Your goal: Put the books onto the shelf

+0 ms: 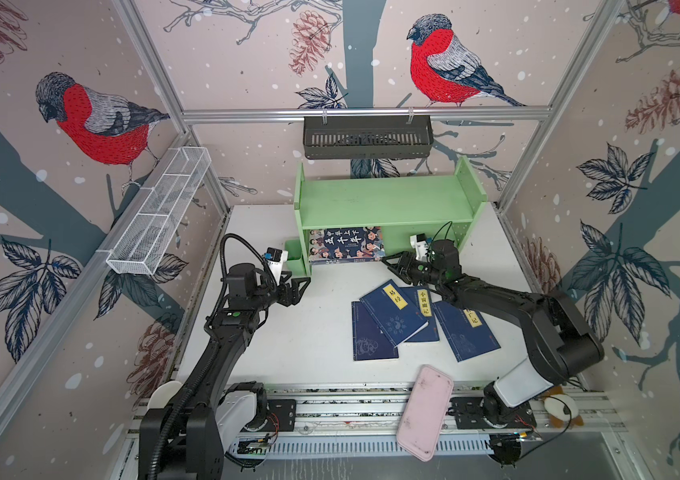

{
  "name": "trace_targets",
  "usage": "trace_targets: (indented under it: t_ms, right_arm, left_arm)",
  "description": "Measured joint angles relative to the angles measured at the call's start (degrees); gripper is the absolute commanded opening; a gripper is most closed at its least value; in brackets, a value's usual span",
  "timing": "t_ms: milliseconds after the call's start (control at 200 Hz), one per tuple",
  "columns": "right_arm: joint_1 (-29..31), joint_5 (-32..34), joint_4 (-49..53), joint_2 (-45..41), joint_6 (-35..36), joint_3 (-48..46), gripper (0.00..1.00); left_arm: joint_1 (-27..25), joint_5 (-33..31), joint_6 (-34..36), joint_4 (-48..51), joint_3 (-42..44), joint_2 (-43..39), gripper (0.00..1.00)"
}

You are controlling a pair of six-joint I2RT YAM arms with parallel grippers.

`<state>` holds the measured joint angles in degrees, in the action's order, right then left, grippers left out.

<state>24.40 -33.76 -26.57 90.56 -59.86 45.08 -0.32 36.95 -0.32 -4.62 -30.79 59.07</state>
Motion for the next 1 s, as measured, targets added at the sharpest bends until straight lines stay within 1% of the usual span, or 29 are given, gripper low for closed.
trace_targets:
  t_ms: [225,425,515,730,885,1000]
  right_arm:
    - [-0.87,2.16,1.53,-1.27,1.51,0.0,0.36]
    - [-1.42,2.67,0.9,-1.14,1.25,-0.04,0.34]
    - [-1.68,3.15,0.55,-0.98,1.05,0.04,0.33]
    - [-2.1,3.65,-1.64,1.36,-0.13,1.25,0.29]
    - [-2.23,3.65,-3.63,2.34,-0.42,1.27,0.29]
    - [-2.32,3.61,-4.35,2.99,-0.44,1.99,0.28]
  left_arm:
    - [-2.12,-2.69,0.26,-8.09,1.03,3.45,0.71]
    - [-3.15,-5.75,0.52,-13.79,1.03,7.52,0.64]
    - [-3.23,-6.82,0.79,-15.17,1.05,8.76,0.63]
    - [-4.79,-7.15,2.29,-19.1,1.44,10.67,0.58]
    - [-5.77,-8.17,2.86,-20.83,1.44,12.68,0.56]
    - [-6.03,-8.7,3.28,-21.94,1.4,14.05,0.53]
